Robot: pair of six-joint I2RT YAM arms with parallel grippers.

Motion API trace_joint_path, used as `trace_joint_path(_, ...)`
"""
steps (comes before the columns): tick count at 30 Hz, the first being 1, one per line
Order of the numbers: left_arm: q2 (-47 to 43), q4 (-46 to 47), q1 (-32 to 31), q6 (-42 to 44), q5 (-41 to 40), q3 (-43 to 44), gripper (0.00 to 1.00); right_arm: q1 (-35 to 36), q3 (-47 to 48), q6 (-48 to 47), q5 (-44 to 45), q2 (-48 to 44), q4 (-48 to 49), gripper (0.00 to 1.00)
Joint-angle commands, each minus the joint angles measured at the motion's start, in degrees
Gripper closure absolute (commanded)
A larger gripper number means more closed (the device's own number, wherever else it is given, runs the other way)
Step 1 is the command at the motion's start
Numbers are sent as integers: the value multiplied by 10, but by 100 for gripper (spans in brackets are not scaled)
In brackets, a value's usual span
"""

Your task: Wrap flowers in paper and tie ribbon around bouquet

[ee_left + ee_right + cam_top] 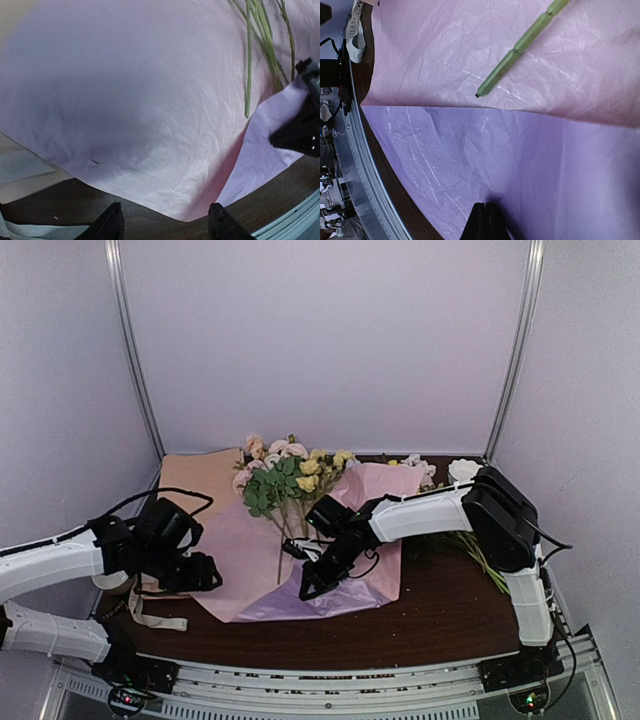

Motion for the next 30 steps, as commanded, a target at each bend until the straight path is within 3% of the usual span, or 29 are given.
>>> trace_joint_path(1, 58, 38, -123, -76, -68, 28, 39, -2, -7, -1, 26, 8, -12, 100)
trace_joint_path(6, 224, 35, -204, -12, -83, 140, 45, -1, -21, 5, 32, 0, -1, 100)
trace_joint_path(12, 333, 78, -212, 18, -42, 192, 56, 0, -42, 14, 30, -5, 20, 100)
trace_joint_path(23, 372, 76, -221, -29, 35, 76, 66, -2, -65, 25, 31, -16, 40, 100)
trace_joint_path(30, 347, -52, -262, -57, -31, 97, 66, -1, -64, 24, 33, -16, 37, 100)
